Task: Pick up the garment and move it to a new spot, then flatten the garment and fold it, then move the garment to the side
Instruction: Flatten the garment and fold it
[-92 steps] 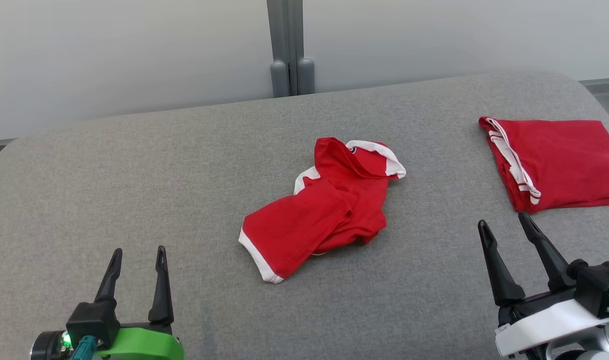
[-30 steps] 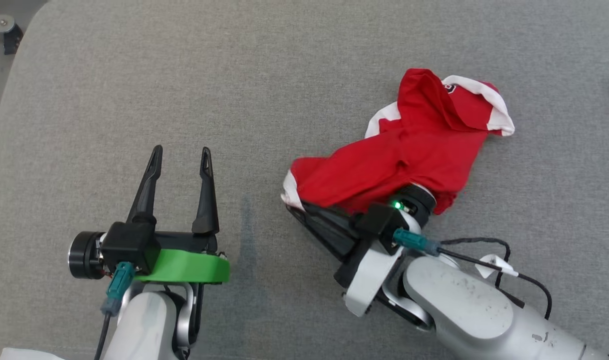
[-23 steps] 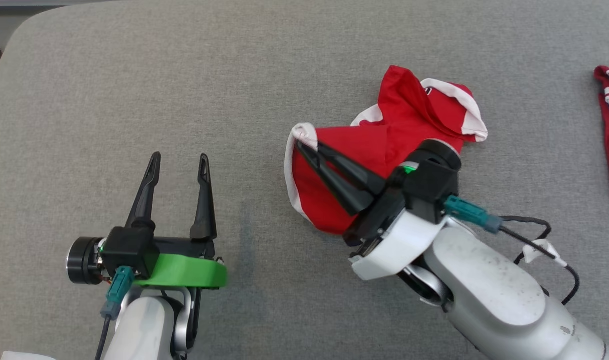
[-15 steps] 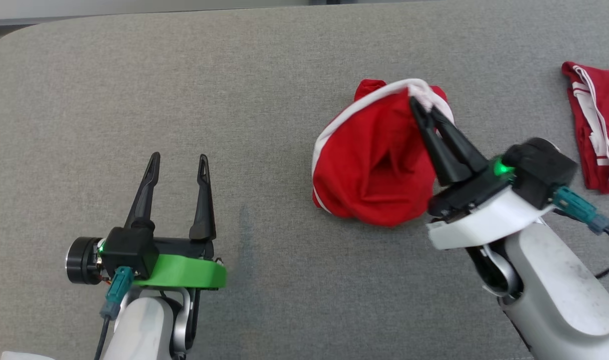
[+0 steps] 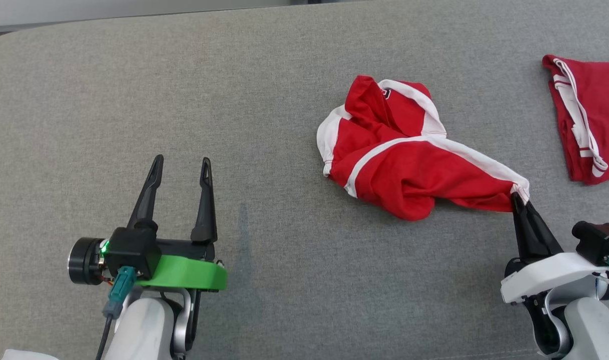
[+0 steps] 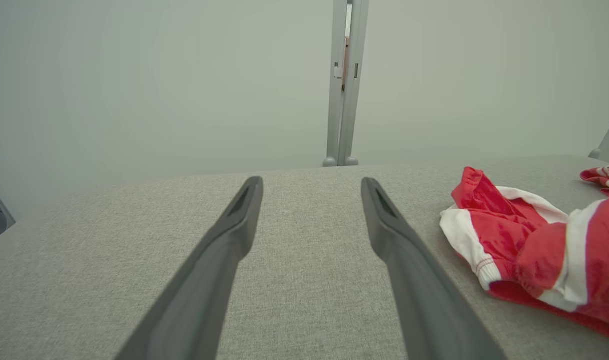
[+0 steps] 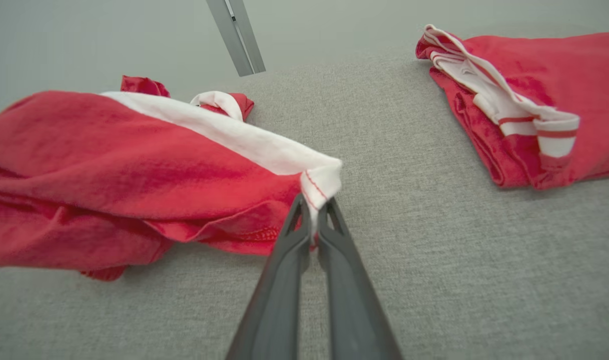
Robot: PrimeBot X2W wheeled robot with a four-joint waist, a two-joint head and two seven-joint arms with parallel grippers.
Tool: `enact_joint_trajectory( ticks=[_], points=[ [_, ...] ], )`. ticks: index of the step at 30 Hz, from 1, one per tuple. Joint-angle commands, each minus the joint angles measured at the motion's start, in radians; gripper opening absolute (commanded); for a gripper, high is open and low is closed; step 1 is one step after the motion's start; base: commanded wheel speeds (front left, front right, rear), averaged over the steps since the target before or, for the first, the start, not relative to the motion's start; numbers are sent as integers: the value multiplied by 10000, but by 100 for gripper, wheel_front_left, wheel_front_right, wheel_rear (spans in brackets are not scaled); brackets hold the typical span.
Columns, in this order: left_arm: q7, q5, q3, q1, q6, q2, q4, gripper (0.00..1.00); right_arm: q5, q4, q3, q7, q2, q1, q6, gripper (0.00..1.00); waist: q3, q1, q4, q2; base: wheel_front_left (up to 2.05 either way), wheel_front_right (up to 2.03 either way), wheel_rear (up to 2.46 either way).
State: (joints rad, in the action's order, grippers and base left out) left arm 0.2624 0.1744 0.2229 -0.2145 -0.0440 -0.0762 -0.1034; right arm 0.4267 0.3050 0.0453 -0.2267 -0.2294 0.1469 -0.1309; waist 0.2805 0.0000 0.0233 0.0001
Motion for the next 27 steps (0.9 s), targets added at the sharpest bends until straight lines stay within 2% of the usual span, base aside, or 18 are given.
enact_joint_trajectory(
  ticks=[1, 2, 3, 16, 27],
  points=[
    [29, -71, -51, 47, 4, -62, -45, 100, 2, 64, -8, -102, 18, 8, 6, 25, -30, 0, -40, -1, 0, 0, 0],
    [29, -71, -60, 87, 1, -76, -67, 100, -52, 59, 7, -165, 9, 43, 6, 94, -65, 0, -62, -1, 0, 0, 0],
    [29, -68, -72, 123, 0, -87, -80, 100, -134, -22, 4, -207, -11, 72, 6, 100, -104, 0, -77, -1, 0, 0, 0],
    [29, 114, -307, 940, -183, -237, -45, 100, -1693, -3109, -564, -343, -19, -1153, 7, 100, -884, 0, -273, -1, 0, 0, 0],
    [-33, 278, -327, 1475, -281, -361, -43, 100, -1933, -4702, -678, 495, 363, -2052, 7, 100, -1224, 0, -272, -1, 0, 0, 0]
  ],
)
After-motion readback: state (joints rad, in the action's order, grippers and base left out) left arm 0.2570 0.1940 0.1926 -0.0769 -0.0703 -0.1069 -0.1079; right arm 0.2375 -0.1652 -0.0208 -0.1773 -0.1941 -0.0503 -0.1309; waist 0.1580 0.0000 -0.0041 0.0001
